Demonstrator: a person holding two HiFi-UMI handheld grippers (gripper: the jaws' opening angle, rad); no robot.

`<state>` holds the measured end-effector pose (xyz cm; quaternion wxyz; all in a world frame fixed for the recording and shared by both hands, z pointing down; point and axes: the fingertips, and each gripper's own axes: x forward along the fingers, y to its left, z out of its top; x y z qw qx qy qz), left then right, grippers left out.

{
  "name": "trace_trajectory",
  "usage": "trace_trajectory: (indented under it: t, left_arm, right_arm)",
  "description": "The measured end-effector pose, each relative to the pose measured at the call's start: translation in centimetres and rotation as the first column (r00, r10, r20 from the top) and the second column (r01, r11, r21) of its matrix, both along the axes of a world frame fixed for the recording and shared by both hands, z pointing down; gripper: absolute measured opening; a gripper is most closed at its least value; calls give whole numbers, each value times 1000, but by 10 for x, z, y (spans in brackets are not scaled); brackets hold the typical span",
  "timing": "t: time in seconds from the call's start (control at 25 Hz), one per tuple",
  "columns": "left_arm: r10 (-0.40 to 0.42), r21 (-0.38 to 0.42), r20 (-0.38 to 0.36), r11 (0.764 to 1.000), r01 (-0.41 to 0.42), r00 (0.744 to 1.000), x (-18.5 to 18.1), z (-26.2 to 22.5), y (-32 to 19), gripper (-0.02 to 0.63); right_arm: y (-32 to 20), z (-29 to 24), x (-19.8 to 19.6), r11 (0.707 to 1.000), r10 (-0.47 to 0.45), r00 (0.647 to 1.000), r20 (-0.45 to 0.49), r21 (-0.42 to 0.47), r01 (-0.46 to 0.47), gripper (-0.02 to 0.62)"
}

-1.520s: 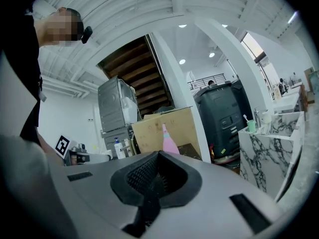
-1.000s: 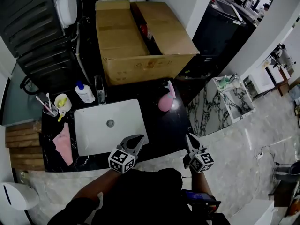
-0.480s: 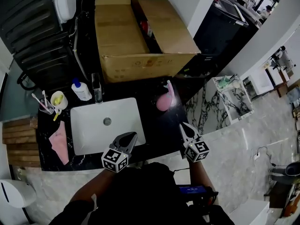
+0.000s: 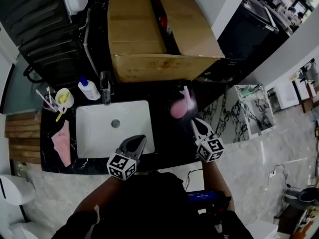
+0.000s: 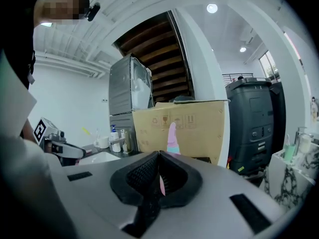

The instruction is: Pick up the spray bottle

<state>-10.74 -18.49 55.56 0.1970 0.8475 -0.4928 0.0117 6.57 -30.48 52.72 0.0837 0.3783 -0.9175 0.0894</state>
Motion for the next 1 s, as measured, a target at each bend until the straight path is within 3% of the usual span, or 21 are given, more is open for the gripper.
trace_trajectory:
  t: [0.32,0.44,0.64,1.0]
  left_arm:
    - [-74,-29,-4,997,74,997,-12,10,1,8]
    - [-105,-35,-3,994,105,994,-18,12,3,8]
    - [-155,-50,-1,987,155,988,-30,16,9,8]
    - [-200,-60,5,978,200,980,-38,18,15,8]
  right_arm:
    - [-34,16,-14,996,78,996,-49,-41,-80,34]
    - [-42,24,-23,994,96,993,-72,-52,-100,135]
    - [-57,27,-32,989,137,986,-100,-39,-141,190]
    - [-82,30,-39,972,230,970,-84,-33,-233,199]
